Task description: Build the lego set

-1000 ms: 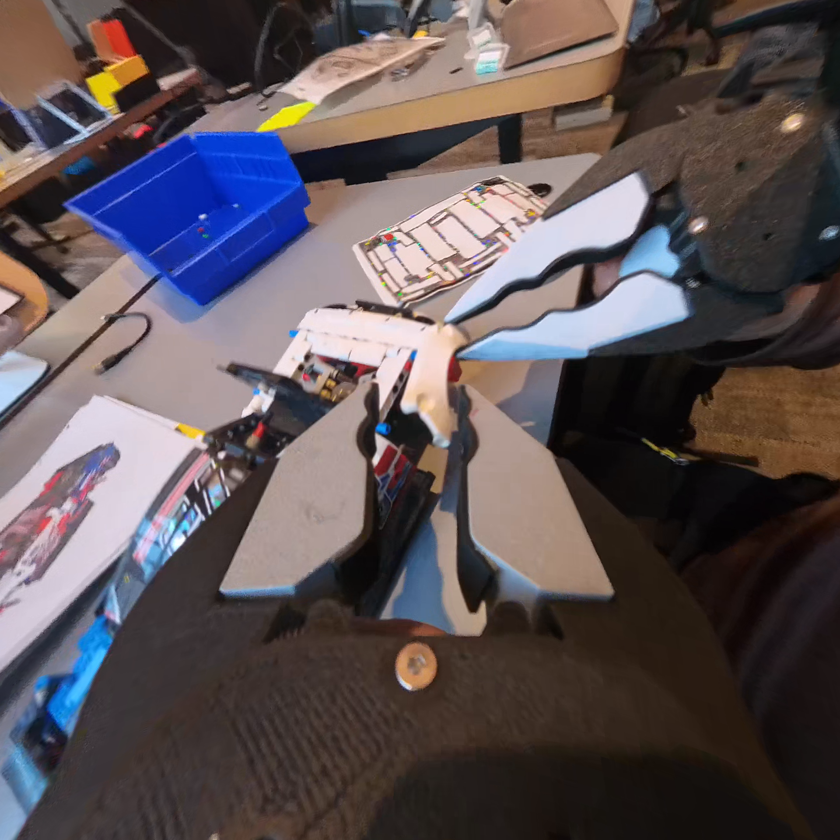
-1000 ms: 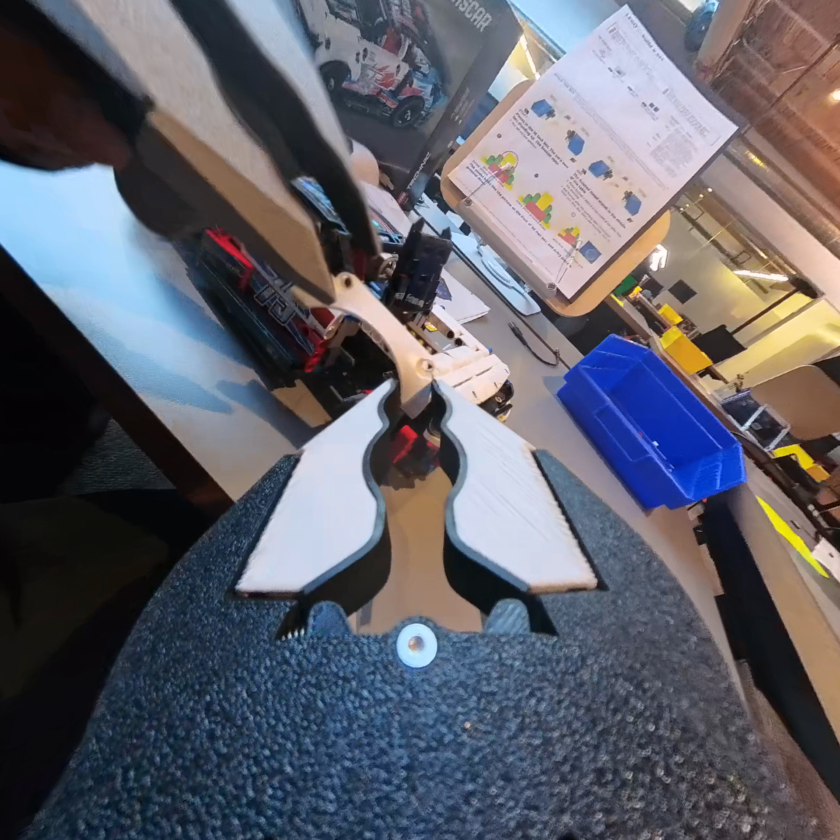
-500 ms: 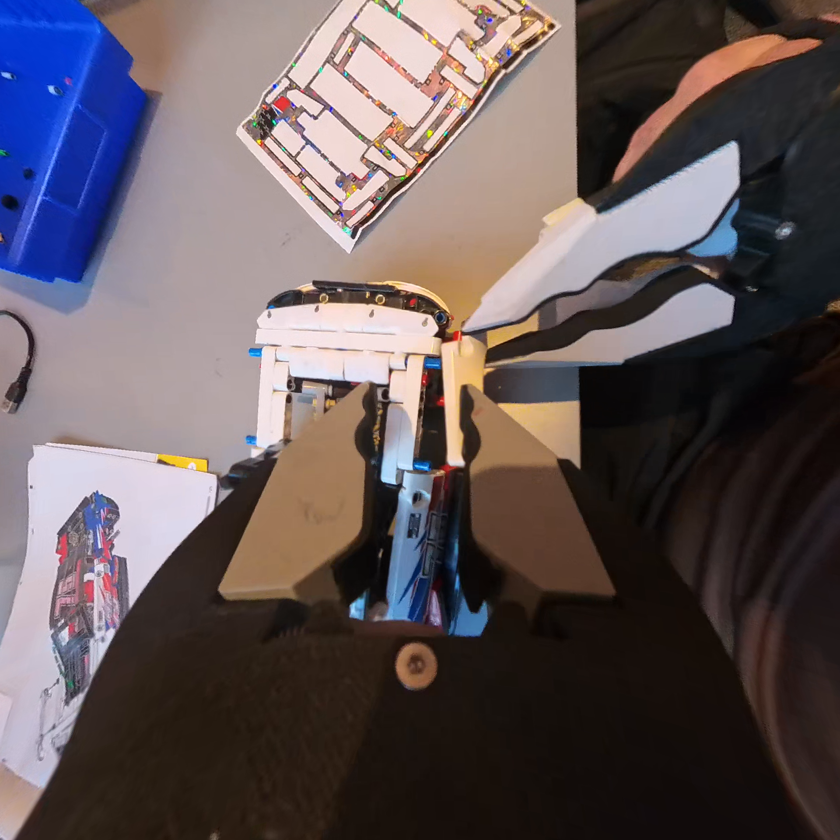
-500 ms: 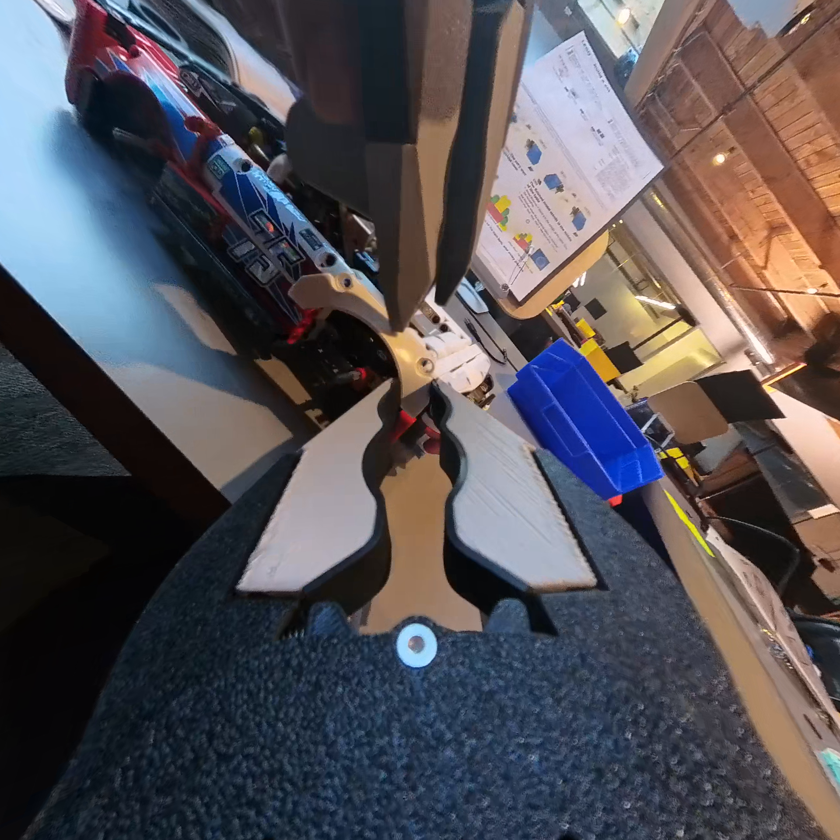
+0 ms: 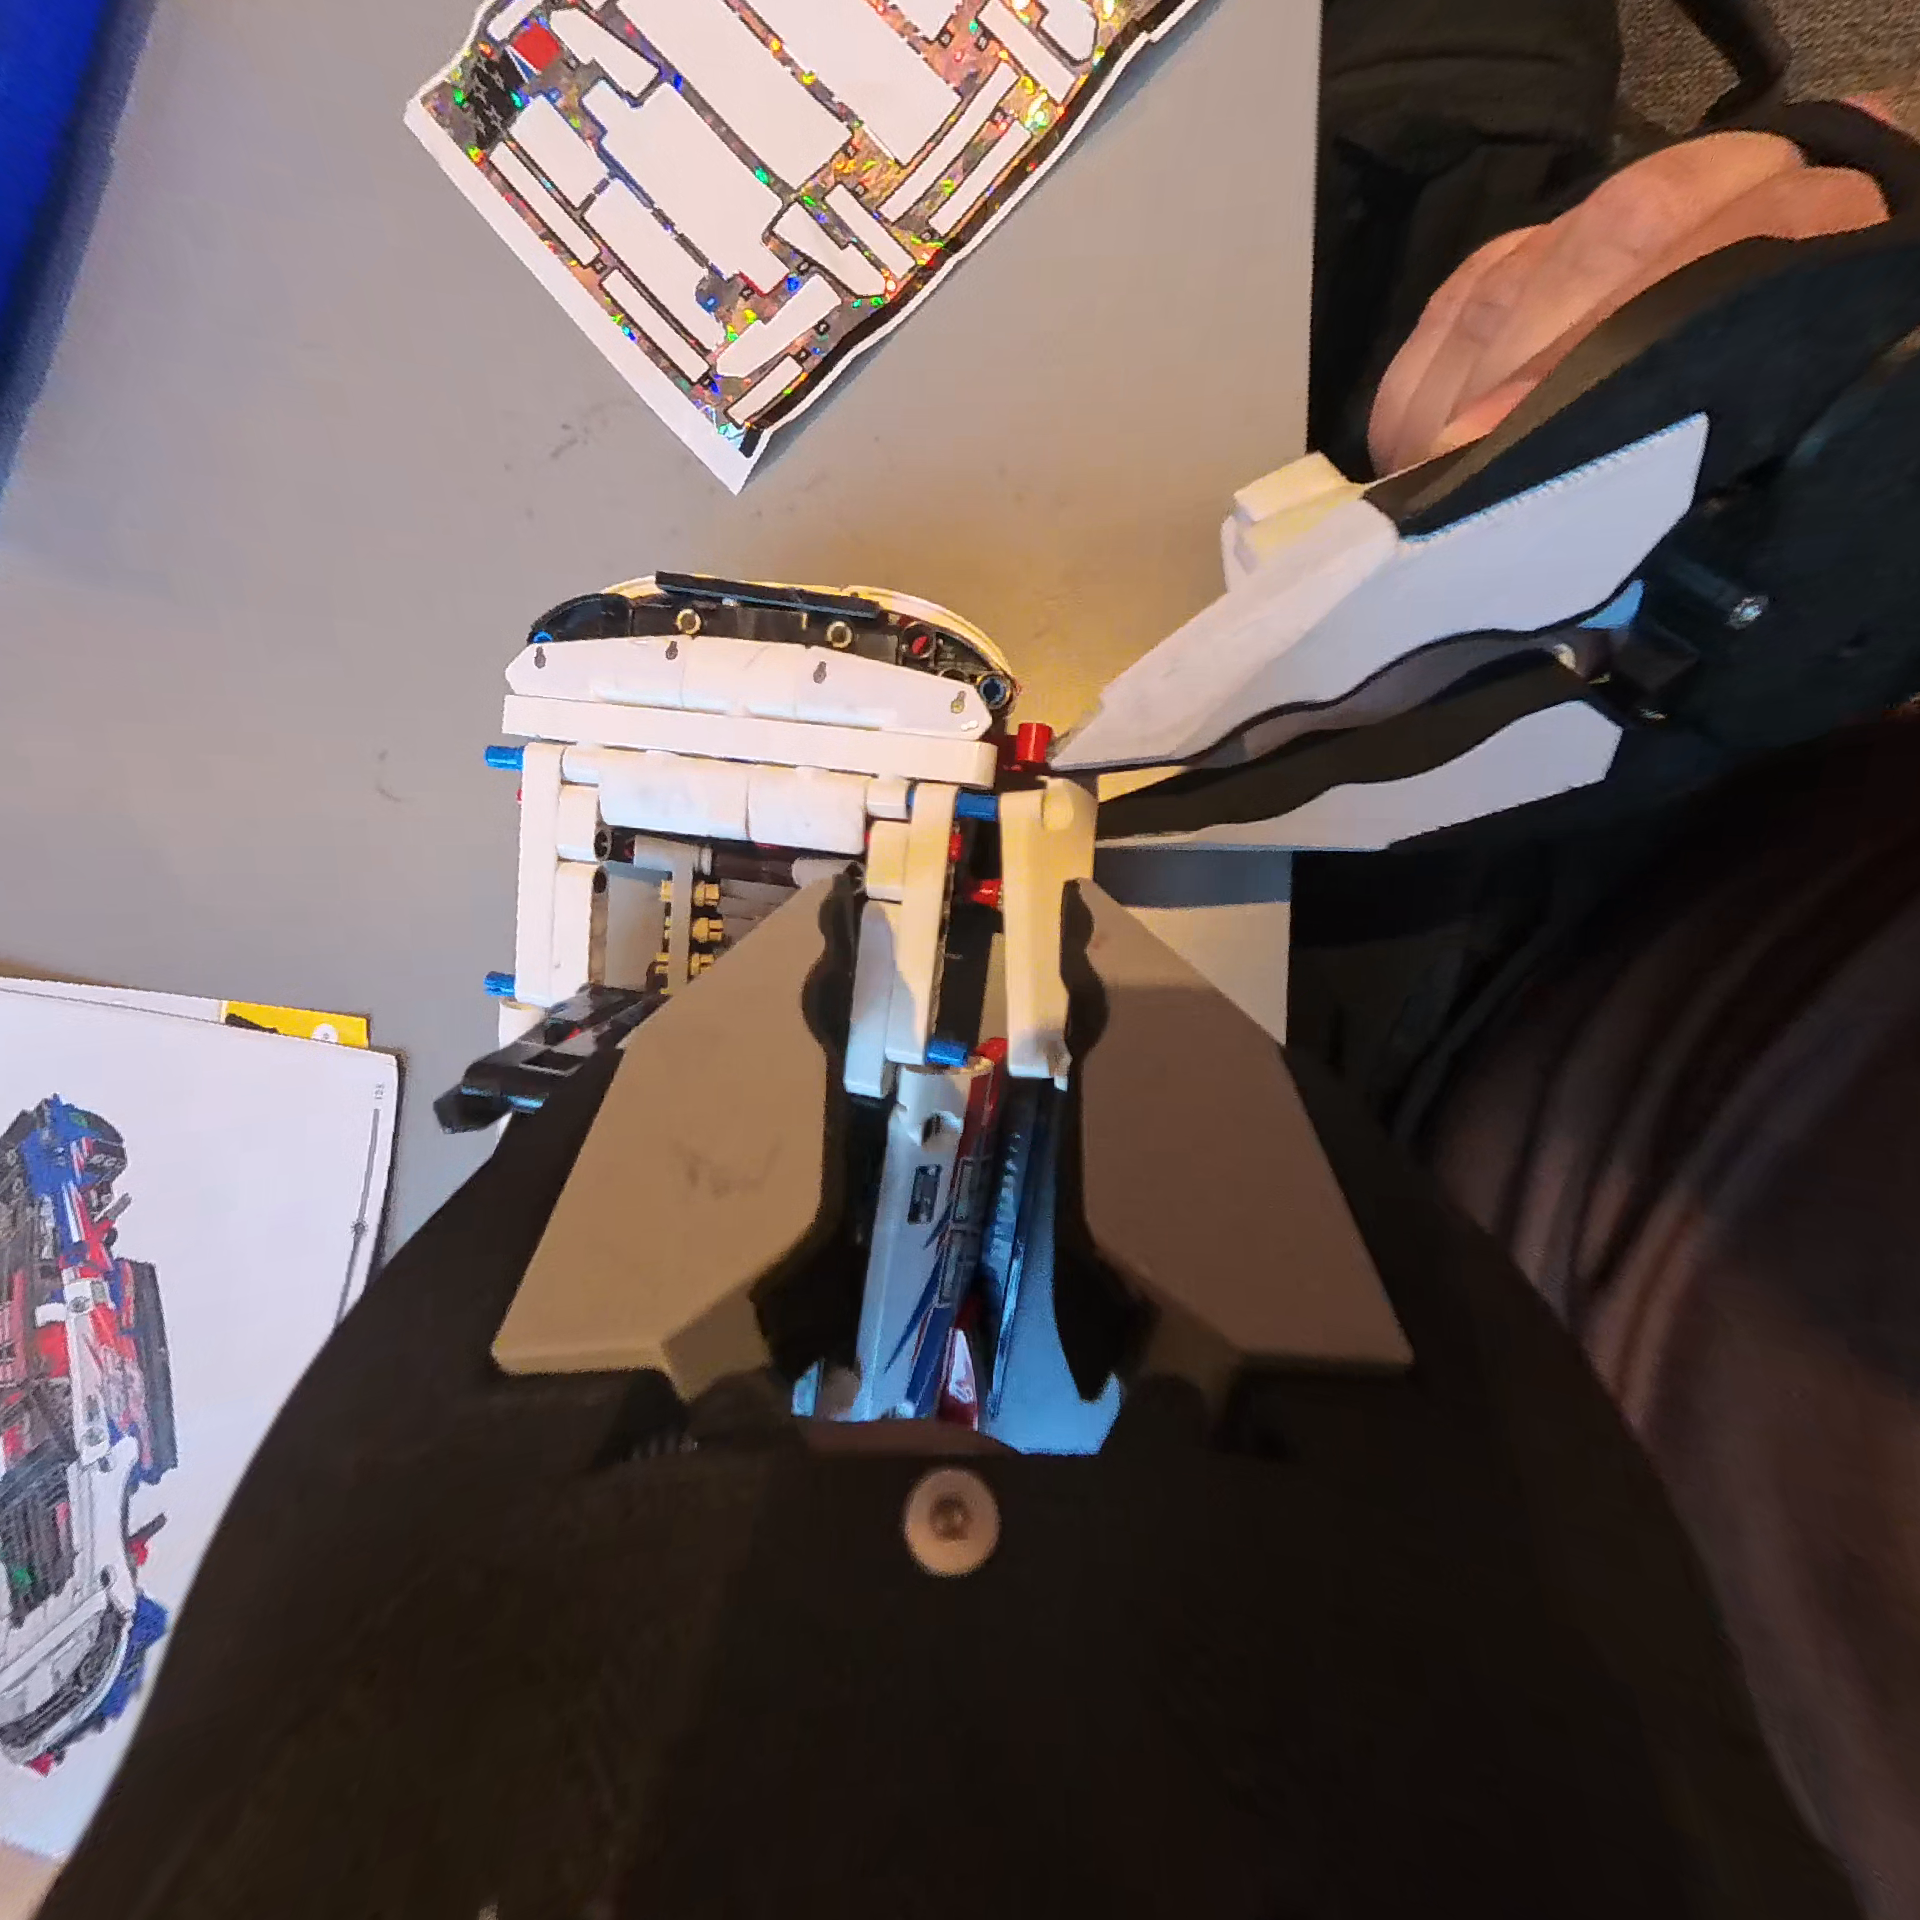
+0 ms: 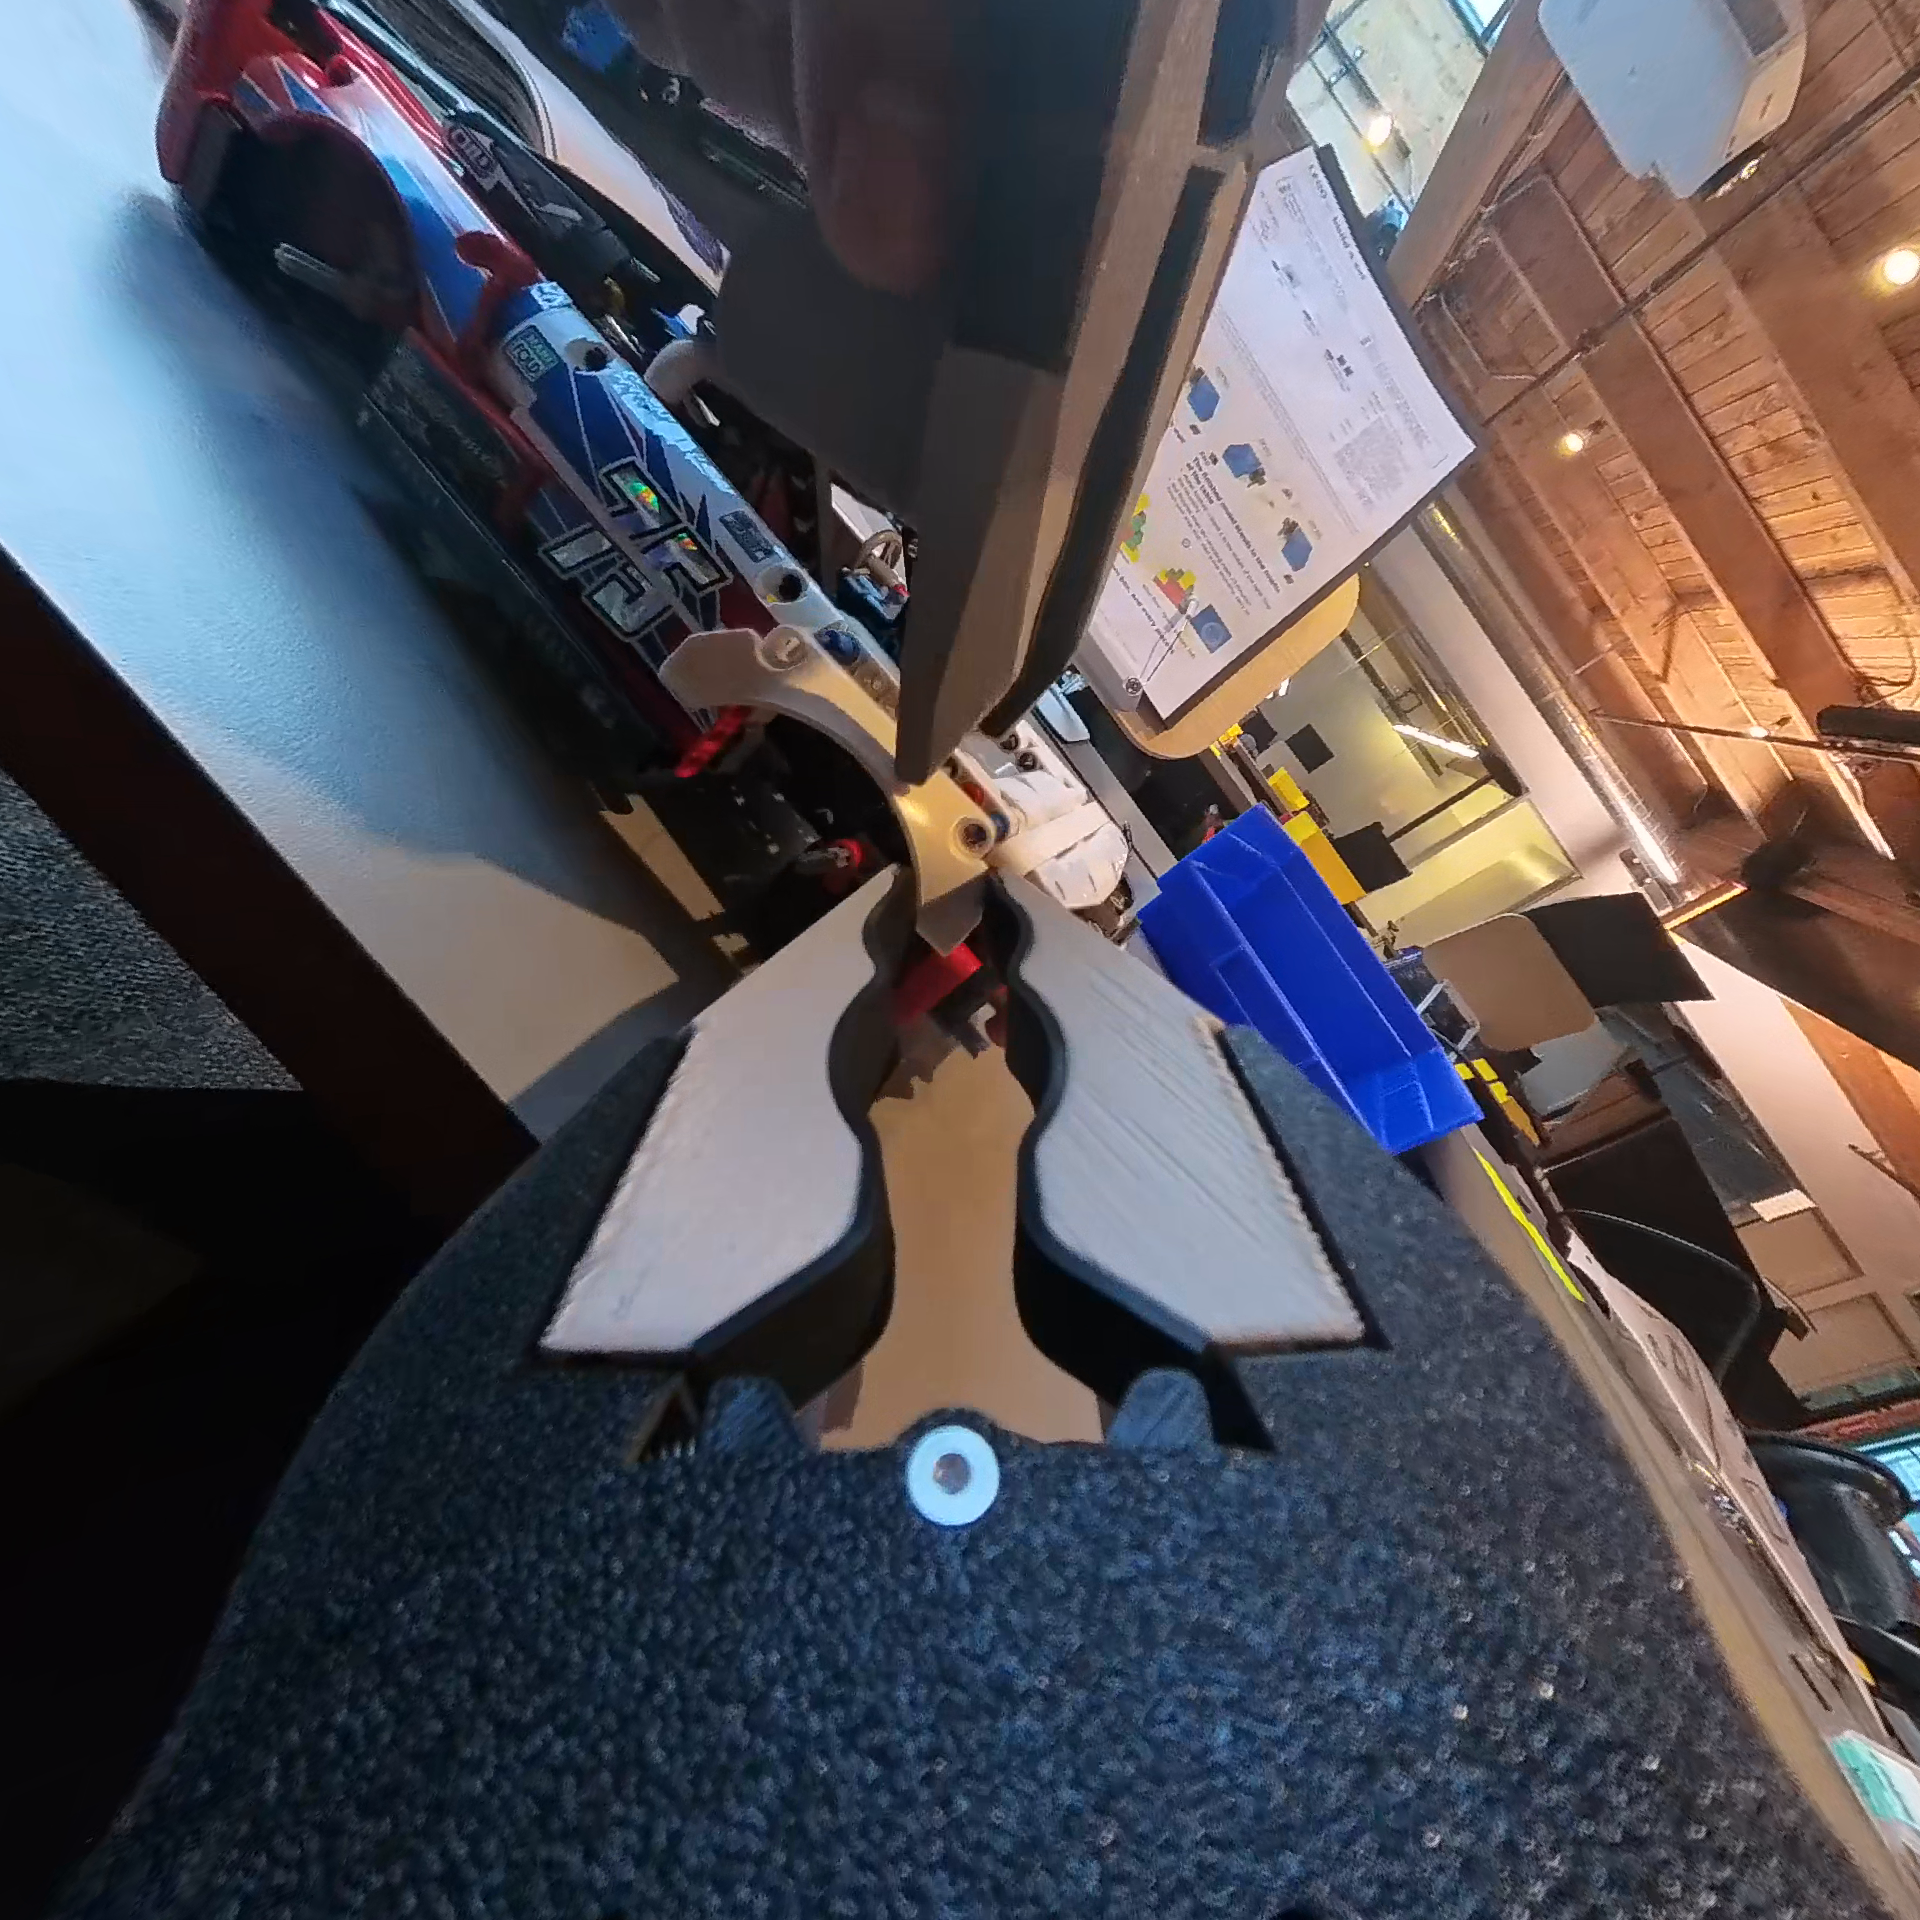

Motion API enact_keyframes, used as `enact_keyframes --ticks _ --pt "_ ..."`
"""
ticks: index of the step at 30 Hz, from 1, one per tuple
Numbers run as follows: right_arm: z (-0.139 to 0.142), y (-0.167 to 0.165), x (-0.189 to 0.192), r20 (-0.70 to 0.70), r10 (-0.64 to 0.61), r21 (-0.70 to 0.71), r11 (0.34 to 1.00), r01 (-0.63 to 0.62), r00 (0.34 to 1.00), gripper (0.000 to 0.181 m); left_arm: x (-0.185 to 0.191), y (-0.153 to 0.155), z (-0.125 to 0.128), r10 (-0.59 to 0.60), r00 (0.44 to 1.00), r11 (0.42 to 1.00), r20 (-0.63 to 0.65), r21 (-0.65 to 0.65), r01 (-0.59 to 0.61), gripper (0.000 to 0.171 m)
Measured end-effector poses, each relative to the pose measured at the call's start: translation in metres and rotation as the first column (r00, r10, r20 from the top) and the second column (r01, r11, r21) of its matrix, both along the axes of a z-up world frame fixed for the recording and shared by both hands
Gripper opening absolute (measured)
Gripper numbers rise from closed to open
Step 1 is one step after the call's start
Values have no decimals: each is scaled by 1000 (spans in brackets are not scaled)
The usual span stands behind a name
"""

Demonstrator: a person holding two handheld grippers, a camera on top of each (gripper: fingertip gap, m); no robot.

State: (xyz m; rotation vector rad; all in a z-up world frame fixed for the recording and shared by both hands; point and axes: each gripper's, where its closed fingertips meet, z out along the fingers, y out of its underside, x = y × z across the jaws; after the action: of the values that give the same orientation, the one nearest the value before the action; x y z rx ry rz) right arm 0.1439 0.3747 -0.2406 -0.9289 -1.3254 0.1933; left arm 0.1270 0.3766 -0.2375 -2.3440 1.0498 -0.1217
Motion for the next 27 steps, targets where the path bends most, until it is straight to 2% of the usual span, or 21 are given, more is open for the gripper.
enact_keyframes --ticks 11,16,27 --pt "0 1 2 -7 -9 26 1000 9 1000 13 4 -4 -7 -19 997 988 70 -149 29 45" --pt "0 4 1 -2 -19 64 998 19 1000 13 5 -4 -5 -10 993 982 118 -185 32 48" --pt "0 4 0 -22 -28 75 997 29 999 13 4 -1 -2 36 984 978 174 -207 1 42"
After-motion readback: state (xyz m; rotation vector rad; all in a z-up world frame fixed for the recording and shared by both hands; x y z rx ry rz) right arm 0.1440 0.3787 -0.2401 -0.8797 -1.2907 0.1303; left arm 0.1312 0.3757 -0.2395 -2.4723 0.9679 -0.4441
